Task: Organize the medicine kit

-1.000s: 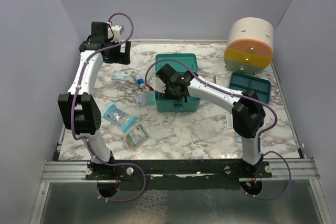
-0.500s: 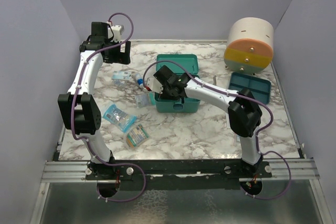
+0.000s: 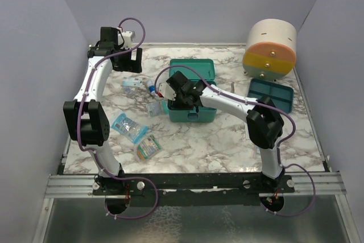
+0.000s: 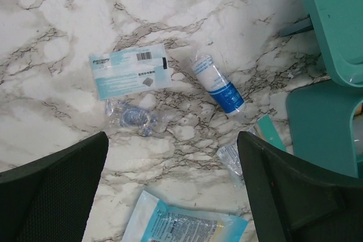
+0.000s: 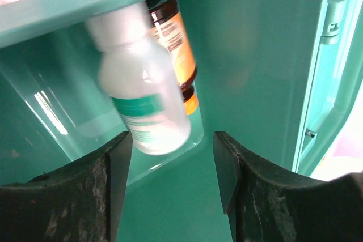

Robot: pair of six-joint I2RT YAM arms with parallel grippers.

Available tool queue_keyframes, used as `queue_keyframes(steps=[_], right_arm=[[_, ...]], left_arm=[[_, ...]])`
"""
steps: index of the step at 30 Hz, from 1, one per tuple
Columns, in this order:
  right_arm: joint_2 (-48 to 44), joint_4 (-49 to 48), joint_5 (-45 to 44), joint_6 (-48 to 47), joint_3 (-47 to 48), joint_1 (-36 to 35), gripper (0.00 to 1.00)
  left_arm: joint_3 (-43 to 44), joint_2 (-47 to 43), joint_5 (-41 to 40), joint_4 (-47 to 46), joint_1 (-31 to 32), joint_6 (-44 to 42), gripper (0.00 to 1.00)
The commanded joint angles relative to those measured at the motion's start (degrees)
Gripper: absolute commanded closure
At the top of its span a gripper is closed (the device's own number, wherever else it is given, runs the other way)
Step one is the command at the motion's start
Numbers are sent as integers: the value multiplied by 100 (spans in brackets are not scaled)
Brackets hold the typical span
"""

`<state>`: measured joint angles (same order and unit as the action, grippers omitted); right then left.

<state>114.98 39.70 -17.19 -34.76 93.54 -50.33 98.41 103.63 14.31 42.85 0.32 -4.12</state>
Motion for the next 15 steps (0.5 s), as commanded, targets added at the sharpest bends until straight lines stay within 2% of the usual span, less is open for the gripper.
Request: queue_keyframes(steps=[1,10,15], right_arm=[[-107,-242,-38,46,-106,-74,40],[-400,-262,-51,329,-24,-74,39],[-873,-534,-335,737,225,-50,27]], left_arm=[[-41,-159,177,-84,-54,69,1],[-41,-119,215,-85,-54,52,1],[-50,22,534,-82,-44,167,1]])
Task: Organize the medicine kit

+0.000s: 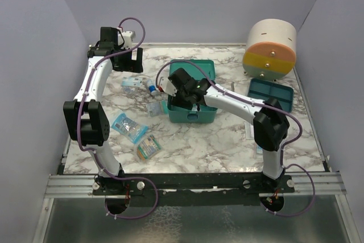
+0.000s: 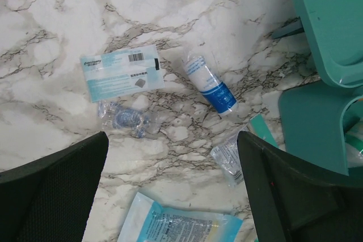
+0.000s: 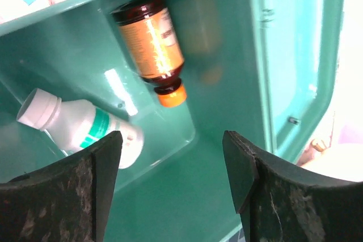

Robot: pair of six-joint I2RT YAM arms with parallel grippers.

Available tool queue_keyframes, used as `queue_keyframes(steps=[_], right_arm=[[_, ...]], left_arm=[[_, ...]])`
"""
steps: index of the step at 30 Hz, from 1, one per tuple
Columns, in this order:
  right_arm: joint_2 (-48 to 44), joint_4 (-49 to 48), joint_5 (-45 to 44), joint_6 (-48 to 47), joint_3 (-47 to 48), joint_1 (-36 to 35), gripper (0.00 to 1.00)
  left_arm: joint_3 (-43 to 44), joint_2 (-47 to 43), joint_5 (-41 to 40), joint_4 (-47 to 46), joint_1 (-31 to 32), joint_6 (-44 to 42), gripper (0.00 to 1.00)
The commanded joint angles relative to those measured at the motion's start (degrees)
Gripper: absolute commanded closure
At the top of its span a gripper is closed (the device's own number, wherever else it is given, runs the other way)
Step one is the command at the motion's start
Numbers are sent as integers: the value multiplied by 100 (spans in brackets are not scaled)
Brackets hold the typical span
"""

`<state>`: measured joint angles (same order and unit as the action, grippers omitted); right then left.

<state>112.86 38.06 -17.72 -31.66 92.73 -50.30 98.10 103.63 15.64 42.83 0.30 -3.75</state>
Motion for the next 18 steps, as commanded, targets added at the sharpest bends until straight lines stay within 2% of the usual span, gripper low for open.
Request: queue_keyframes(steps=[1,5,7,13,18], right_arm=[[-749,-478,-372,514,386,-48,22],[-1101,-888,-891,834,838,23,5],[-1200,-1110,-1219,853,1095,52,0],[-1319,-1230,-1836,958,1810,207,0],[-1640,-1254,-2138,1221,1838,266,0]], left_arm=[[-28,58,477,-76,-39,195,1],[-65,183,571,-69,24,523,1],[-116,229,561,-73,97,711,1],[-381,485,397,35,317,1489,4],[-457,848,270,0,557,2200,9]])
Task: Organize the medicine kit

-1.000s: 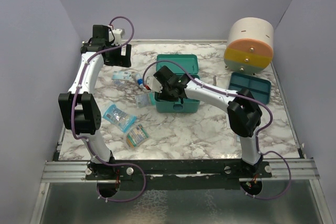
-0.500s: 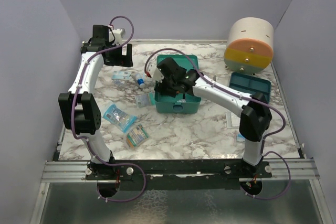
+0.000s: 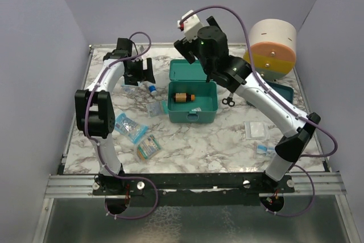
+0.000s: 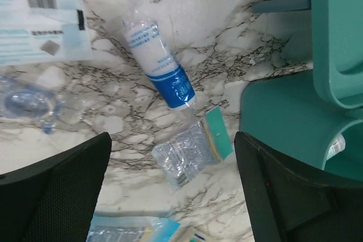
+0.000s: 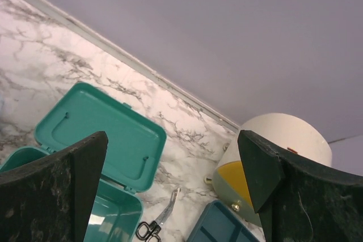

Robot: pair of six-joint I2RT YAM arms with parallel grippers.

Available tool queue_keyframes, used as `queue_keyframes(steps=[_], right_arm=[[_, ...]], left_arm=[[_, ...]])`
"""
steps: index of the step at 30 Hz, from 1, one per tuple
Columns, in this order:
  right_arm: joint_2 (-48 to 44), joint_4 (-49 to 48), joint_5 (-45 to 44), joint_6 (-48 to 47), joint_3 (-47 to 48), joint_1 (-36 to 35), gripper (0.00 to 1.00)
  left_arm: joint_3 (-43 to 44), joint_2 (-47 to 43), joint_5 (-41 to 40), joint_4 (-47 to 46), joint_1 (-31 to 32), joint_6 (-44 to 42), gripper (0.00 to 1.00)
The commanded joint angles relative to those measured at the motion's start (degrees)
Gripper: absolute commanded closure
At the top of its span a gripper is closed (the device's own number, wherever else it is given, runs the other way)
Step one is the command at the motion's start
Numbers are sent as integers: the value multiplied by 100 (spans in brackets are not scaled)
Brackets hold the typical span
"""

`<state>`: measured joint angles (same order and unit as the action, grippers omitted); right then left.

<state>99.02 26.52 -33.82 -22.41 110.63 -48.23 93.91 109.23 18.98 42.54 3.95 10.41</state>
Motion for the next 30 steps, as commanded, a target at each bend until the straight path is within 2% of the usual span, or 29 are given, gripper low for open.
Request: queue_keyframes(steps=[1,8,19,22,27,30], right_arm=[[-338,-87,-581,338,-20,59,0],[-845,353,-765,925,-452,59,0],[-1123,788,-837,1383,-695,60,0],[-1095,764,-828,1345,-714,59,0],[-1105,459,-800,1284,-869,59,0],[-1147,282,-796,1331,-996,63,0]], left_arm=[[-8,369,-90,26,239,862,10],[344,983,-243,26,317,1309,20],[982,1739,-583,26,326,1295,29],[1040,1781,-710,24,348,1215,50],[994,1654,-752,26,348,955,98],[978,1408,-809,79,335,618,100]])
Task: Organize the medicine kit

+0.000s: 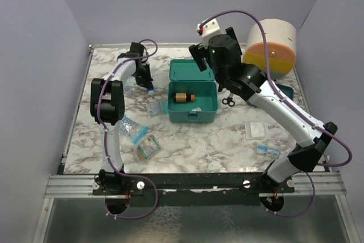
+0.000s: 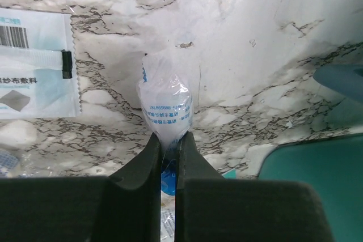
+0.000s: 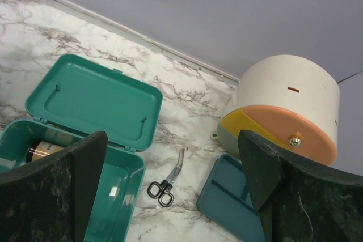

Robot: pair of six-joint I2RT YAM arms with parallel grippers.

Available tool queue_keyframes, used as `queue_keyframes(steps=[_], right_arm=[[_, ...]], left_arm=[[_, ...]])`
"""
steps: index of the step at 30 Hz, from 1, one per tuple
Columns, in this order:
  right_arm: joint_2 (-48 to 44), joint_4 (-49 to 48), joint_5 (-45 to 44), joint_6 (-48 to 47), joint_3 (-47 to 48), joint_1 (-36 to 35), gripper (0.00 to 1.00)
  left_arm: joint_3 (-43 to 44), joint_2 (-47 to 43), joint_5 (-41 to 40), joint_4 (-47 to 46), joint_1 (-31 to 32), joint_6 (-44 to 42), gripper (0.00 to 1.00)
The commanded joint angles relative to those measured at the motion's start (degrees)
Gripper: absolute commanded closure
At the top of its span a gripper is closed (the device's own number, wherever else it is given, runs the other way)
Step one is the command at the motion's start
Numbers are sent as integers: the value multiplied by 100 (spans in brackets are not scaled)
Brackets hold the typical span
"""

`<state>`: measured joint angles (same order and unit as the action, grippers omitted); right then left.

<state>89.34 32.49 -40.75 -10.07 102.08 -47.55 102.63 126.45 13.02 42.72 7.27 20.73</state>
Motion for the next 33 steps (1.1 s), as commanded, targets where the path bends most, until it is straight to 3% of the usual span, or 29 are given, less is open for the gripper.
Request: queue_keyframes(steps=[1,9,14,20,26,33], right_arm=[[-196,-351,-96,143,-185,13,0],[-349,-103,237,1204,-487,625,0],[-264,-94,329,1368,-553,887,0],[-83,-71,541,1437,-426,1152,0],[-157,-46,779,1384,-442,1441,0],[-372,18,862,1353,-664,1518,0]], left_arm=[[131,-400,-227,108,-2,-568,100],[956,-1244,-150,621,176,-2462,100],[1787,-1468,250,1433,819,-4027,100],[2535,-1213,665,2546,1700,-5149,100],[2439,-1081,777,3190,2352,-6003,100],[1887,-1066,624,3491,2683,-6856,100]])
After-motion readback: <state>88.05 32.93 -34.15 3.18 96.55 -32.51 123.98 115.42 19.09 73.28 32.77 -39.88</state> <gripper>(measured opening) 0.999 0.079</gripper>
